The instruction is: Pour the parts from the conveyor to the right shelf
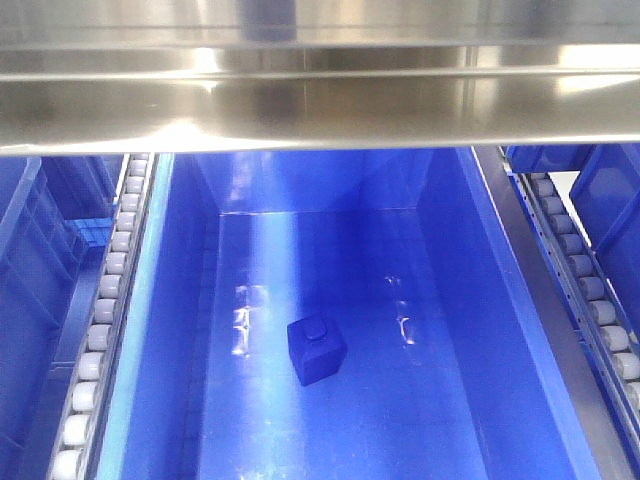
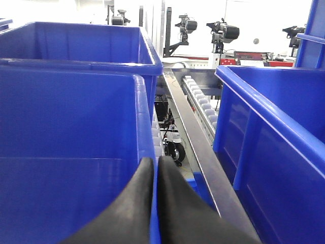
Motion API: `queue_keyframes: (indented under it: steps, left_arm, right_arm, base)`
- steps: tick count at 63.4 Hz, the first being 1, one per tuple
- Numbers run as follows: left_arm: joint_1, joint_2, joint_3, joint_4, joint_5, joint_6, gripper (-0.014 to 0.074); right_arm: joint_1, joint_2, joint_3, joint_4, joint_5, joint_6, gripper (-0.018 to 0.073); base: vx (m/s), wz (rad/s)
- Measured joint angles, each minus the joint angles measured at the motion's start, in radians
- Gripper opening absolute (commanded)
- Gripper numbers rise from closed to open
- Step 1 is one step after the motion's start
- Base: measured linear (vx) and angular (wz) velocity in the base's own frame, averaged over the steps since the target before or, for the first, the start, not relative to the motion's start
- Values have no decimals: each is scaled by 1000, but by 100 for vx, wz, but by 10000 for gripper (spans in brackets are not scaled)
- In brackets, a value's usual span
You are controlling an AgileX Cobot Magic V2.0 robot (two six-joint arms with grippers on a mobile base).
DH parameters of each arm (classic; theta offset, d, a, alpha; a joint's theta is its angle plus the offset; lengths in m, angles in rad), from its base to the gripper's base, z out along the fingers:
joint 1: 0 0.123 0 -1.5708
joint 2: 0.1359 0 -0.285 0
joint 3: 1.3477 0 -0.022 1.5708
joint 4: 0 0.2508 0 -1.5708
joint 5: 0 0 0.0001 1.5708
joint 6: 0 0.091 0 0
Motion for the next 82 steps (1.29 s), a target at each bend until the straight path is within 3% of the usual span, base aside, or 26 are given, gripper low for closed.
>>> queue_keyframes:
  steps: [11, 20, 25, 37, 82]
  left_arm:
    - [0, 0, 0, 0, 0, 0, -6]
    - [0, 0, 0, 0, 0, 0, -6]
    - [0, 0, 0, 0, 0, 0, -6]
    - [0, 0, 0, 0, 0, 0, -6]
    - [0, 0, 0, 0, 0, 0, -6]
  right_arm:
    - [-1, -44, 8, -133, 63, 87, 473]
    - [-1, -45, 11, -187, 91, 141, 439]
    - [-1, -45, 11, -213, 89, 165, 358]
    - [-2, -45, 11, -220, 87, 173, -17]
    - [-2, -45, 11, -200, 124, 172, -9]
  base:
    - [0, 0]
    - [0, 0]
    - [0, 0]
    - [0, 0]
    - [0, 0]
